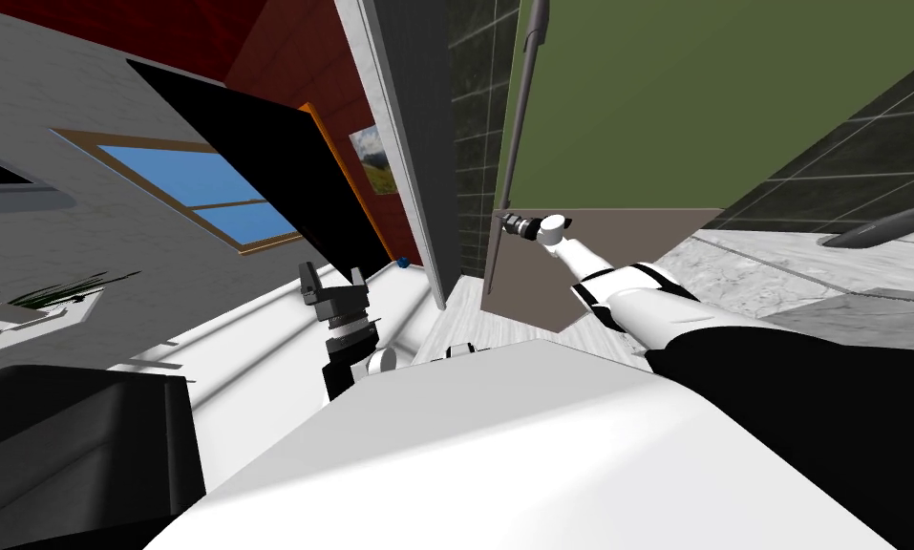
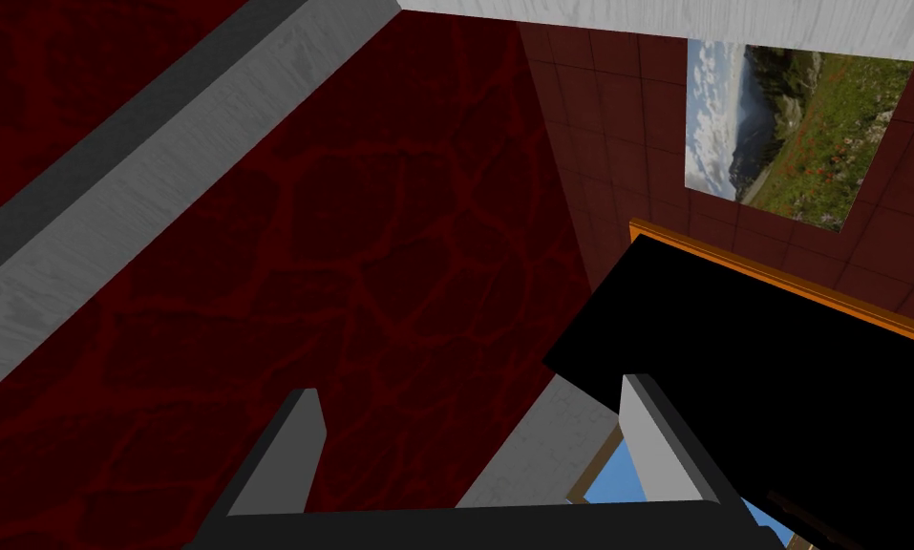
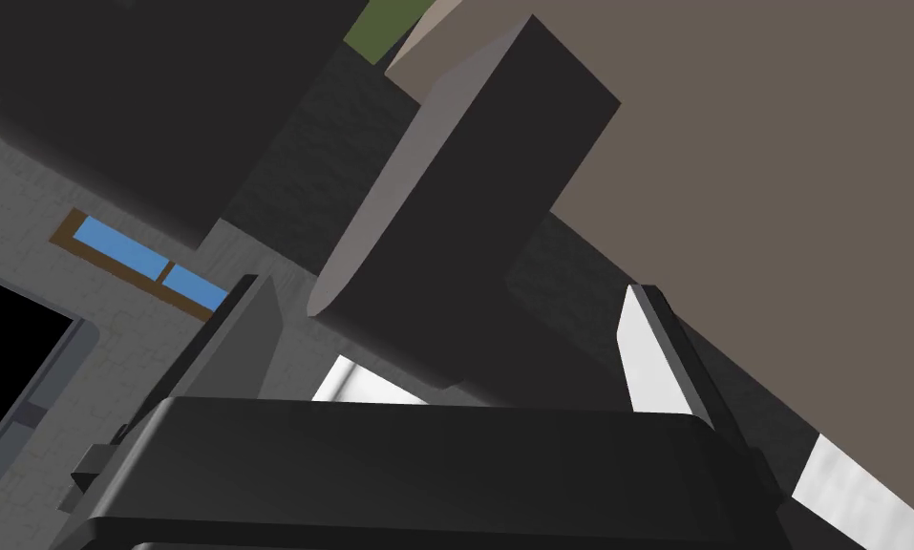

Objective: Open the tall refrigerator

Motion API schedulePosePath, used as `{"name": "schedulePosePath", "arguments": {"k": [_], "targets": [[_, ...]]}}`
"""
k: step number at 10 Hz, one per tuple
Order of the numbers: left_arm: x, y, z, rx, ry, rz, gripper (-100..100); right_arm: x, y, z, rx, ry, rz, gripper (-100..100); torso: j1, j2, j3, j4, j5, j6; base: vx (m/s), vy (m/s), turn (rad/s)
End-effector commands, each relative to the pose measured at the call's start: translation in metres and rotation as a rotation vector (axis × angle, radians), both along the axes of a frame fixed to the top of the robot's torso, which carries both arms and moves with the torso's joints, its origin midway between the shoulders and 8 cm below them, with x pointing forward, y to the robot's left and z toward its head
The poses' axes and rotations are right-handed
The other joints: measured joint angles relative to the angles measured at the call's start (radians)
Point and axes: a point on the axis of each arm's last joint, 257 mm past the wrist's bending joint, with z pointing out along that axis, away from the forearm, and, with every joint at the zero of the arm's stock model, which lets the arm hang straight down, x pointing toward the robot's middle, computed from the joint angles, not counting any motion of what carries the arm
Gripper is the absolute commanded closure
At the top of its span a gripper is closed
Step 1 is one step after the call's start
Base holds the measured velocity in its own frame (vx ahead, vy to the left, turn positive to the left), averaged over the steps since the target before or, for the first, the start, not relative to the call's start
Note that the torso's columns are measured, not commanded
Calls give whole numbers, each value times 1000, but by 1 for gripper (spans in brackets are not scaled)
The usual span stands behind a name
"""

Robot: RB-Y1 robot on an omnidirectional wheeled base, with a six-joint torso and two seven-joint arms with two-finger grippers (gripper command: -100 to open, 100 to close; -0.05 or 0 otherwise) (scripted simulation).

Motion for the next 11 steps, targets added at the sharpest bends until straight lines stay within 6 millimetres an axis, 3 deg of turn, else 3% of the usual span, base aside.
{"name": "schedulePosePath", "arguments": {"k": [1, 2, 10, 11], "targets": [[0, 0, 0, 0, 0, 0, 0, -5, 32, 1, -2, -1, 72, 100, 0, 0, 0, 0, 0, 0, -151, -107, -4], [0, 0, 0, 0, 0, 0, 0, -5, 32, 1, -2, -1, 72, 100, -3, 7, 4, 0, -2, -4, -233, -112, 56], [0, 0, 0, 0, 0, 0, 0, -45, 156, 5, 0, 0, 368, 100, -4, 3, 2, 0, -2, 4, -242, -125, 24], [0, 0, 0, 0, 0, 0, 0, -40, 146, 2, -3, -5, 344, 100, 0, 1, 1, 0, -1, 1, -118, -31, 12]]}}
